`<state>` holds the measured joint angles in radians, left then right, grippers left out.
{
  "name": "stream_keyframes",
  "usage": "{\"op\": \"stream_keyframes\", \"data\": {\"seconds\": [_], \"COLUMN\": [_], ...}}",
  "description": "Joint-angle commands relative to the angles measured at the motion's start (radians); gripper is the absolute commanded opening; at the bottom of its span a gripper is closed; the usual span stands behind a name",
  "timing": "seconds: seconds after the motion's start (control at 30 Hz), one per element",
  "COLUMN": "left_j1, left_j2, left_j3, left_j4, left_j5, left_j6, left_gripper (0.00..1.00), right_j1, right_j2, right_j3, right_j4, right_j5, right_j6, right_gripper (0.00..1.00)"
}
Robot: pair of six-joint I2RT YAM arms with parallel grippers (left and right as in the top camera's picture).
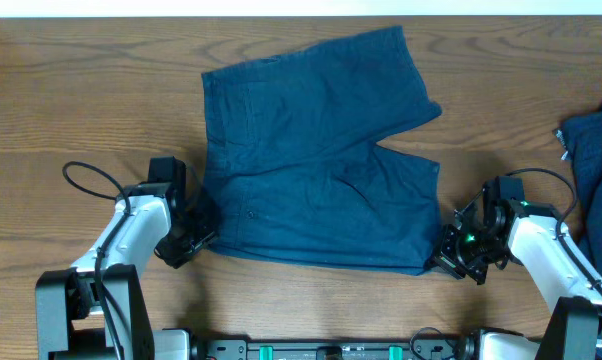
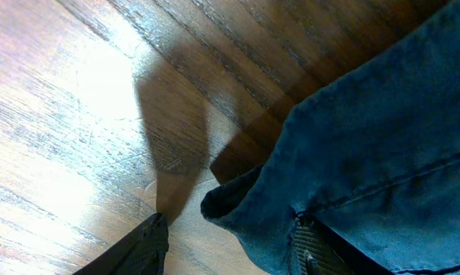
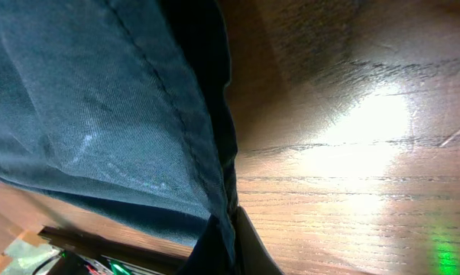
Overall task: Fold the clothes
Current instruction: 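Grasp the bottom left and right leg hems with both grippers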
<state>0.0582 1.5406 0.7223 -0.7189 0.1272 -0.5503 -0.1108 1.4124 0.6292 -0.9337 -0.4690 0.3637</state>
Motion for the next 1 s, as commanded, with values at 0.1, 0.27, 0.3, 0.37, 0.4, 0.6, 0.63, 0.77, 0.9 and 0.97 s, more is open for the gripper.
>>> {"op": "stream_keyframes", "data": {"seconds": [0.1,0.27,0.3,0.37,0.4,0.6,0.63,0.77,0.9,0.97], "left_j1": [0.003,0.003,0.002,0.002,0.002,0.002,0.002,0.003,0.005,0.005], "left_j2": [0.021,0.021,0.021,0.021,0.021,0.021,0.021,0.020,0.001,-0.017], "left_j3": [-0.117,-0.175,-0.179,-0.179,-0.179,-0.179,-0.179,-0.178,-0.152,-0.140], "left_j4": [0.141,0.261,0.273,0.274,0.274,0.245,0.238,0.219,0.175,0.142], "left_j5": [-0.042,-0.042,-0.042,-0.042,-0.042,0.004,0.016,0.023,0.070,0.132], "left_j6": [-0.043,-0.038,-0.033,-0.033,-0.032,-0.031,-0.030,-0.001,0.091,0.132], "left_gripper": [0.55,0.39,0.33,0.23,0.20,0.27,0.33,0.54,0.57,0.59], "right_j1": [0.006,0.006,0.006,0.006,0.006,0.006,0.006,0.006,0.006,0.006], "right_j2": [-0.012,-0.012,-0.012,-0.012,-0.012,-0.012,-0.012,-0.012,-0.012,-0.012], "right_j3": [0.016,0.016,0.016,0.016,0.016,0.016,0.016,0.016,0.016,0.016], "right_j4": [0.006,0.006,0.006,0.006,0.005,0.006,0.006,0.005,0.006,0.006], "right_j5": [0.055,0.054,0.054,0.054,0.054,0.054,0.054,0.054,0.054,0.054], "right_j6": [0.002,-0.003,-0.002,-0.002,-0.002,-0.002,-0.003,-0.005,-0.005,-0.005], "right_gripper": [0.01,0.01,0.01,0.01,0.01,0.01,0.01,0.01,0.01,0.01]}}
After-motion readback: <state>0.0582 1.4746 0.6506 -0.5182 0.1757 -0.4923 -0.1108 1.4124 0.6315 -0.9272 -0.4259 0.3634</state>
